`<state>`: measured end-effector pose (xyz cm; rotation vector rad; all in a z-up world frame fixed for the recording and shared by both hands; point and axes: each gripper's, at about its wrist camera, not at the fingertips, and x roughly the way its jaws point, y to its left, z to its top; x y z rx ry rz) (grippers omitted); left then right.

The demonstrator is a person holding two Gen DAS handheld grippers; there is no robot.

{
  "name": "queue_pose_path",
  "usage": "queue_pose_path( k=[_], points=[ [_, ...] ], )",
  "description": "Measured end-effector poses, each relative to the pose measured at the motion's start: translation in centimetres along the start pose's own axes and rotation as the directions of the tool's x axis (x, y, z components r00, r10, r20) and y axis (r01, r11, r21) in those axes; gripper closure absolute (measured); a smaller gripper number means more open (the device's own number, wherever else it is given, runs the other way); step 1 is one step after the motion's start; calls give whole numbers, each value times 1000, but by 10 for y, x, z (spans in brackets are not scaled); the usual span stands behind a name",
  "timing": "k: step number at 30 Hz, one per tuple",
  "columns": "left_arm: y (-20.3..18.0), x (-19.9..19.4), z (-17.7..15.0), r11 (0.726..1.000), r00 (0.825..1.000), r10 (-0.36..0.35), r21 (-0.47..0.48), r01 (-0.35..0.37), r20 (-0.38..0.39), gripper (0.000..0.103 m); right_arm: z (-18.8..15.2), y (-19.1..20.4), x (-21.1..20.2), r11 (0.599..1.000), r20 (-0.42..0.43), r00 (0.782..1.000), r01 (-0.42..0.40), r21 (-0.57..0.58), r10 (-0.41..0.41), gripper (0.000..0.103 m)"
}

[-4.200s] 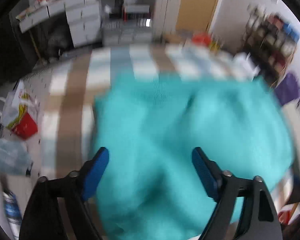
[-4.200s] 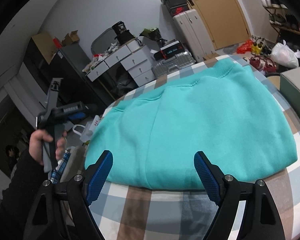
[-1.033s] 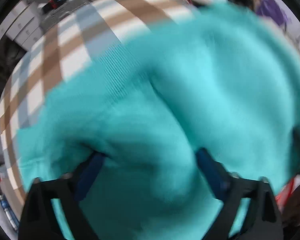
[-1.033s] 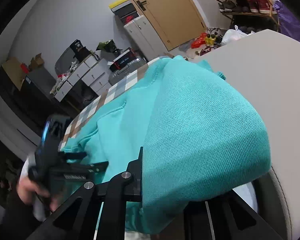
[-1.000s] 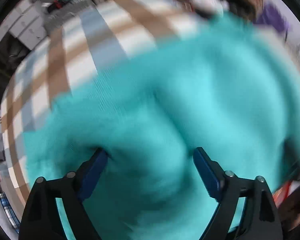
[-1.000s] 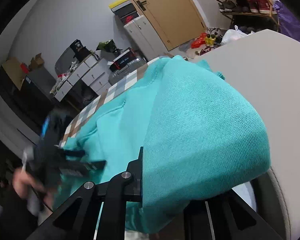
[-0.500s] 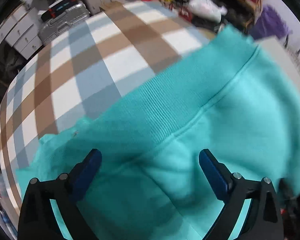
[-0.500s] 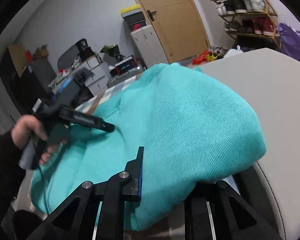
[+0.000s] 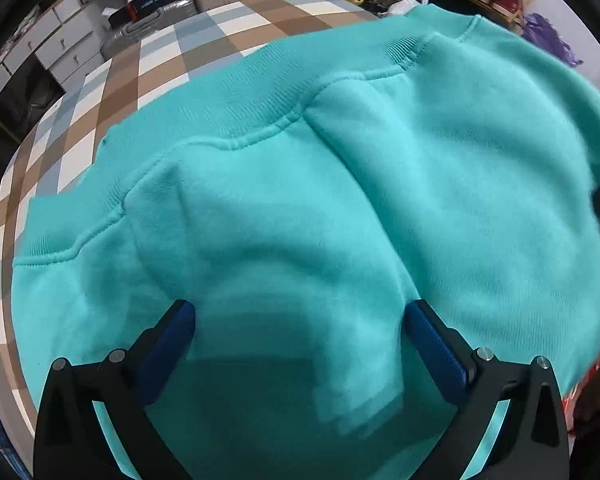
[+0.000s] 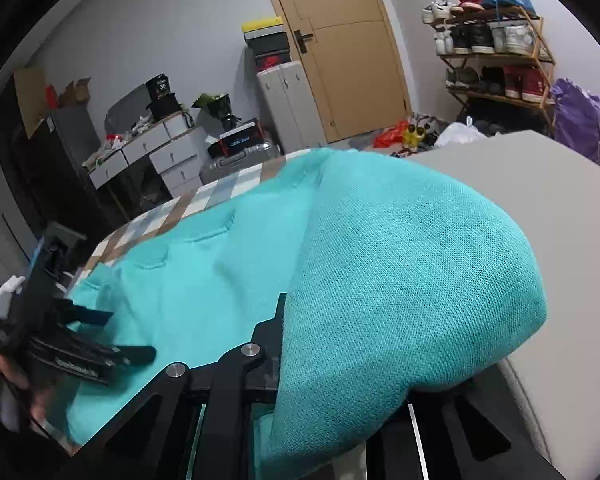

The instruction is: Fold large clothes

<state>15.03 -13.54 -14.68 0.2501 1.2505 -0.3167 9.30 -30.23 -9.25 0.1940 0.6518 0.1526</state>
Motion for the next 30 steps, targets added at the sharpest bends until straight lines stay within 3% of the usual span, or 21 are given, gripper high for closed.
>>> queue_pose_path(
  k=[4,7,9,11,13,14,15,17,19,21,24,26,27,29,30],
  points=[
    [-19,8,27,995,995,-95,3,95,37,1,34,23,-12,982,64,997,61,-182,-50,95],
    [-29,-4,46,978,977,-208,-8,209,51,1,65,26,-27,959,155,980,159,-236,-124,95],
    [-16,-29,31,968,962,-243,-26,248,121,1,73,34,-25,925,170,970,220,-311,-174,95],
    [-1,-43,5,981,974,-186,-26,191,130,1,69,43,-23,865,189,958,277,-419,-215,95],
    [15,-42,-18,949,948,-284,-96,299,145,1,60,46,-20,827,200,950,308,-469,-241,95],
    [17,-30,-24,948,949,-289,-100,302,124,1,54,47,-18,816,210,946,319,-483,-245,95],
    [11,-11,-27,967,965,-243,-52,249,98,2,49,49,-18,809,222,944,325,-490,-245,95],
    [-8,-5,-28,986,974,-166,48,161,156,1,37,53,-16,802,235,940,334,-495,-246,95],
    [-7,-6,-19,981,972,-195,9,195,135,1,40,60,-20,806,245,939,334,-489,-241,95],
    [7,-8,-11,953,944,-301,-6,304,138,1,45,75,-34,805,267,941,318,-500,-206,95],
    [38,-14,-4,874,870,-458,-86,478,185,1,48,122,-53,716,334,930,336,-612,-151,95],
    [51,-15,6,825,829,-532,-113,553,172,2,36,159,-61,643,371,923,345,-684,-100,95],
    [65,-20,6,804,813,-556,-137,579,173,3,30,172,-63,628,364,928,330,-705,-78,95],
    [90,-42,-13,786,800,-562,-168,595,209,7,16,197,-61,624,323,945,275,-731,-38,95],
    [108,-56,-26,789,803,-546,-175,589,240,7,8,209,-59,623,297,955,243,-743,-18,95]
  ],
)
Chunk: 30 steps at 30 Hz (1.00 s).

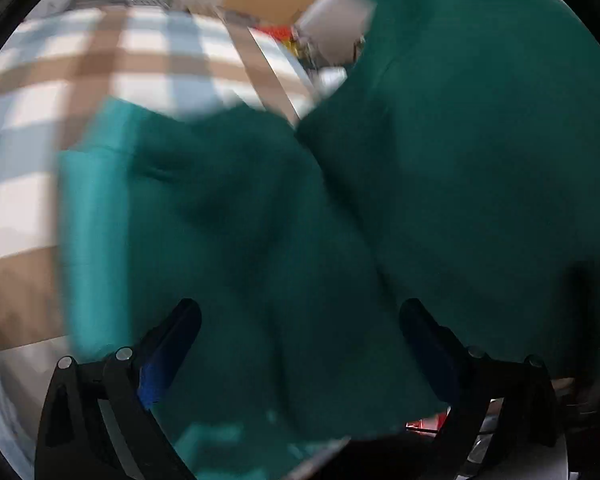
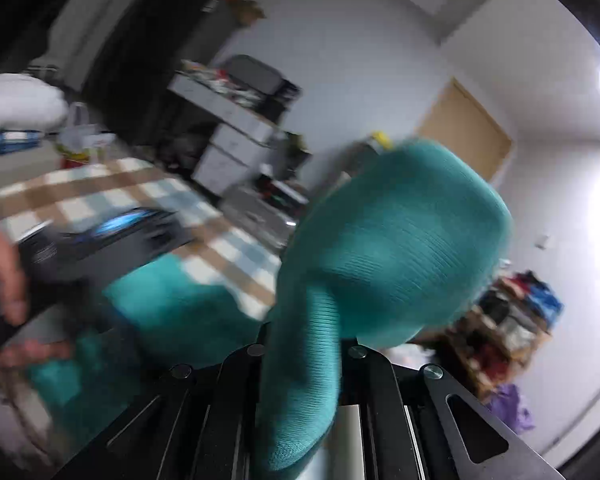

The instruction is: Fold large clothes

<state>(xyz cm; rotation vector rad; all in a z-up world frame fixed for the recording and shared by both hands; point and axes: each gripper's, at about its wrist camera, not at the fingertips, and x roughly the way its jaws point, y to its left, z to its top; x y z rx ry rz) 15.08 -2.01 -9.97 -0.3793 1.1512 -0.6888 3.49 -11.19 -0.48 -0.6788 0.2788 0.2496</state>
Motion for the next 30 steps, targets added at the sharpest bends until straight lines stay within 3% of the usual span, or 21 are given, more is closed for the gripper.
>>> queue_pose_path(
  k=[4,7,9,14,17,20,23,24,26,28,29,30],
  points=[
    [51,-79,-10,997,991,52,-70,-44,119,6,4,42,4,989,-34,990,-139,50,140,93],
    [77,-89,-18,988,990,40,-151,-19,134,6,1,83,20,970,-108,964,-238,47,242,90],
    [86,-86,-19,985,991,69,-168,-49,111,6,-3,105,28,957,-138,947,-282,69,289,85],
    [92,-94,-12,977,985,-29,-202,63,170,6,-11,149,55,932,-266,893,-352,91,363,79],
    [85,-97,-7,983,975,-69,-152,103,213,5,-16,151,55,935,-260,898,-342,95,354,78],
    [75,-88,1,984,971,-113,-110,138,209,6,-22,135,61,920,-261,883,-359,161,390,75],
    [59,-77,11,970,953,-227,-46,240,201,5,-23,127,59,911,-280,867,-382,157,412,70],
    [52,-72,11,977,959,-207,-15,214,194,5,-23,128,58,905,-276,862,-394,159,424,67],
    [41,-43,8,998,992,-58,44,53,116,5,-22,121,60,865,-253,829,-457,208,499,56],
    [49,-9,4,997,998,62,51,-63,21,6,-27,117,46,798,-205,778,-538,272,594,40],
    [49,0,0,992,995,101,71,-101,9,6,-28,109,42,742,-173,731,-597,307,660,30],
    [46,3,-3,985,990,139,104,-140,17,6,-29,102,38,705,-155,700,-629,327,697,30]
  ],
)
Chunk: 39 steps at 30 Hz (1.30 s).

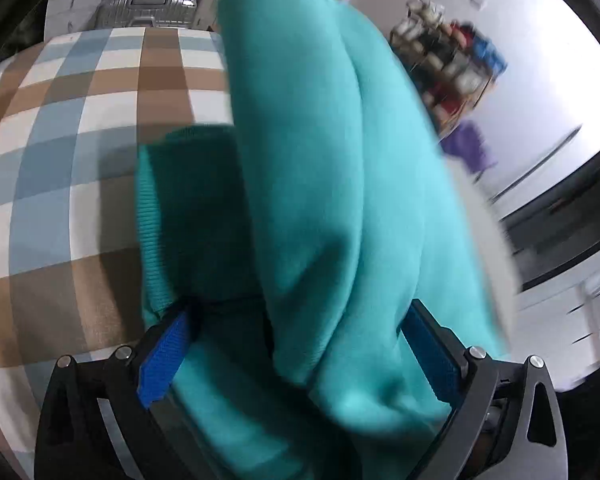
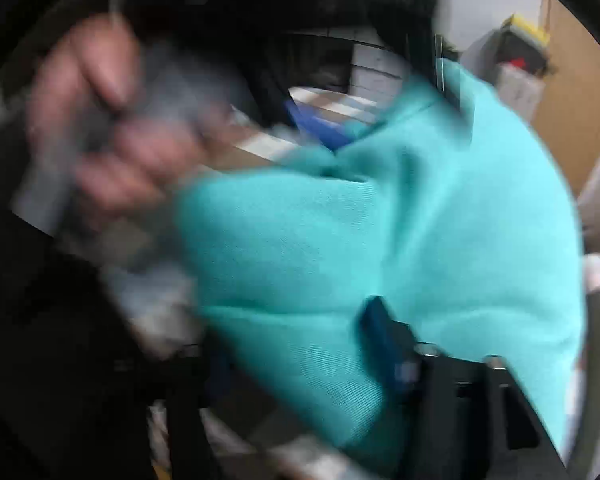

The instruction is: Fold large clothes

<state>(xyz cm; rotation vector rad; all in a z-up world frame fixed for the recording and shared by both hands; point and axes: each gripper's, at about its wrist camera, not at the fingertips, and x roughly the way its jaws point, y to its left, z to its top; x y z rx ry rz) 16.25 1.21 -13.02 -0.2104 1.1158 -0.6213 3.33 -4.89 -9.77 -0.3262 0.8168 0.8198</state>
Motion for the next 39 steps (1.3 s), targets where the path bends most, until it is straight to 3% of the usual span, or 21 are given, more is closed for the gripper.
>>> queue_pose_path(
  k=[2,5,7,10,13,18,21,24,28,31,33,36,39],
  points=[
    [-7,-3,-4,998,999,42,44,-42,12,6,-3,-8,-21,990,15,991,-136,36,136,30],
    [-4,-5,-11,997,998,60,46,-62,32,5,-5,-32,-56,976,66,982,-182,116,175,30],
    [0,-9,-14,998,997,58,31,-59,43,5,1,-57,-76,967,111,984,-160,198,140,30],
    [2,-12,-18,997,996,67,34,-69,55,5,29,-100,-95,952,148,989,-51,301,6,30],
    [0,-11,-24,996,995,76,39,-78,60,5,78,-129,-91,946,131,988,37,322,-84,41],
    [-7,-4,-18,995,995,87,48,-90,57,5,156,-151,-35,951,28,982,173,258,-186,56],
    [-7,-4,-18,994,994,92,60,-96,58,5,182,-162,23,952,-98,979,198,233,-180,67],
    [-7,-3,-21,990,992,114,81,-119,57,5,171,-172,66,944,-227,959,225,243,-170,72],
    [-5,-4,-22,987,989,133,85,-138,61,5,150,-188,120,919,-391,910,263,292,-136,74],
    [-2,-4,-23,988,991,126,80,-130,53,5,140,-191,140,919,-419,898,270,287,-133,75],
    [-4,-5,-23,988,991,124,86,-128,50,5,142,-193,138,915,-415,902,264,306,-122,74],
    [-7,-7,-26,984,989,138,103,-143,58,5,144,-198,100,900,-319,947,176,398,-44,75],
    [-12,-8,-29,981,985,157,107,-163,66,5,139,-196,44,900,-231,972,133,415,-38,75]
  ],
)
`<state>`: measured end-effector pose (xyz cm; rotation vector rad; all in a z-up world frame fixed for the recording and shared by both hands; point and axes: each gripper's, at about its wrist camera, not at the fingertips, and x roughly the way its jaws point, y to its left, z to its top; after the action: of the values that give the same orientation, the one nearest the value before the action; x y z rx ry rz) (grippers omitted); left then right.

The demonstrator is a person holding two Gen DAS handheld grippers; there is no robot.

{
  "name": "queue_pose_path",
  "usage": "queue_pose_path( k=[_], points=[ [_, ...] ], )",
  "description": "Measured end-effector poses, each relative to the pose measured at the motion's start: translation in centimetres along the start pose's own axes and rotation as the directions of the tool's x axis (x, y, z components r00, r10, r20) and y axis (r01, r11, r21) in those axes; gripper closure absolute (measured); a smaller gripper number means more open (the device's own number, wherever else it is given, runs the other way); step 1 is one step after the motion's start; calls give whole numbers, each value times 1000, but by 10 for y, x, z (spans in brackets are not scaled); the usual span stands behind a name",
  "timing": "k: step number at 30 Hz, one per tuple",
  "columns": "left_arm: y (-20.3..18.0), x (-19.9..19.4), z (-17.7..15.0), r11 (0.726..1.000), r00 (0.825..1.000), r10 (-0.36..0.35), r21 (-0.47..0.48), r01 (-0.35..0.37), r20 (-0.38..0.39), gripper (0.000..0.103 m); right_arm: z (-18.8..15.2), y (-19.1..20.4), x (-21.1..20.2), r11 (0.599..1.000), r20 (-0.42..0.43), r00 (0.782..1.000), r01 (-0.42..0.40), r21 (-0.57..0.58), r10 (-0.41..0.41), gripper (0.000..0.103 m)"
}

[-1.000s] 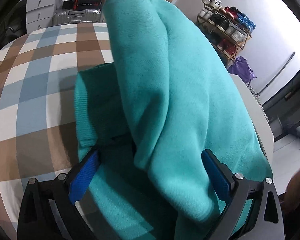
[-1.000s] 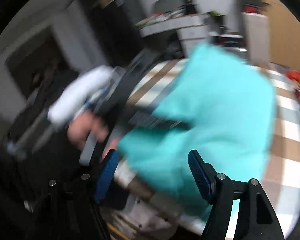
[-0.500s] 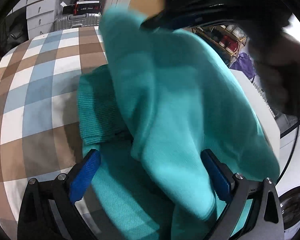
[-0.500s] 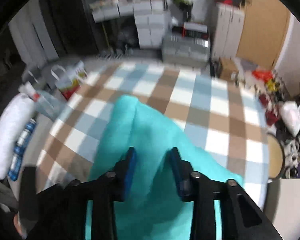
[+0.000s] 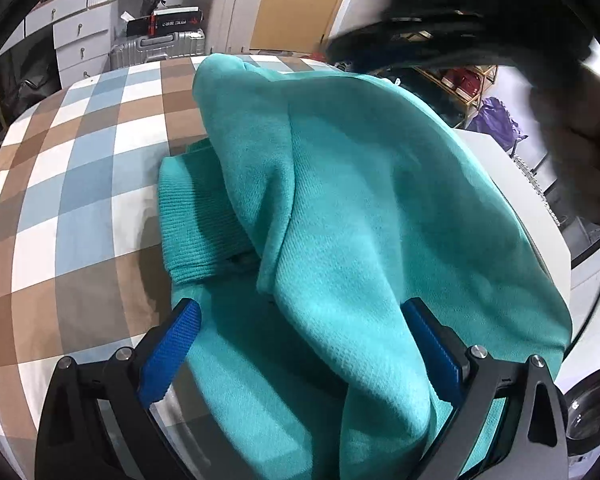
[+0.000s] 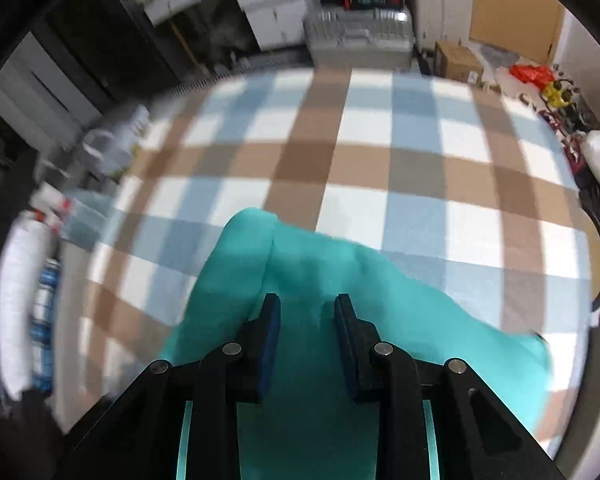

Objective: Fold large clothes
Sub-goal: 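Fold the hoodie over with the right tool toward the left tool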

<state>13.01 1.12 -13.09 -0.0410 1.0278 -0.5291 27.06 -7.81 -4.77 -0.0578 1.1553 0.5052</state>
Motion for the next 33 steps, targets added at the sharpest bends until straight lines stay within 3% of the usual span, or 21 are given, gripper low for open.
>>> queue_pose_path(
  k=[2,6,9,11,13,14,15,20,23,26,28,29,30,33],
  points=[
    [-3,-2,-1,1000,1000,21,4,-21,4,5,-22,0,-33,999,9,1000,12,-41,-12,74],
    [-8,-3,-3,998,998,57,24,-58,14,5,-80,6,-68,996,-62,998,-28,-86,23,74],
    [-6,-2,-5,997,998,65,32,-66,7,5,-125,8,-57,994,-146,989,-21,-110,5,73],
    [-9,1,-7,994,995,96,55,-96,4,5,-146,-5,-34,997,-155,986,-62,-52,53,72],
    [-13,0,-10,986,989,145,77,-146,18,5,-151,-28,-18,987,-127,980,-144,64,151,74],
    [-14,-1,-10,985,988,155,80,-156,21,5,-150,-36,-14,978,-112,976,-176,111,188,83],
    [-13,-3,-10,984,987,160,82,-161,19,5,-149,-45,-10,971,-102,974,-188,148,204,100],
    [-13,-14,-12,978,981,193,73,-193,7,5,-152,-68,-1,921,-49,942,-312,233,331,103],
    [-22,-23,-16,958,963,265,102,-268,42,5,-152,-58,-5,944,-30,959,-271,189,282,103],
    [-40,-55,-21,932,931,309,135,-337,193,5,-149,-46,-8,966,-18,976,-214,145,218,103],
    [-49,-76,-26,957,943,207,148,-251,261,5,-151,-46,-8,965,-8,976,-212,153,216,103],
    [-55,-84,-28,975,958,94,170,-144,272,5,-154,-47,-7,961,0,975,-221,166,224,103],
    [-57,-83,-29,981,967,41,174,-87,252,5,-155,-48,-7,958,7,973,-229,172,231,103],
    [-44,-32,-31,990,997,56,125,-63,56,5,-157,-54,-7,949,22,967,-253,191,253,103]
  ],
)
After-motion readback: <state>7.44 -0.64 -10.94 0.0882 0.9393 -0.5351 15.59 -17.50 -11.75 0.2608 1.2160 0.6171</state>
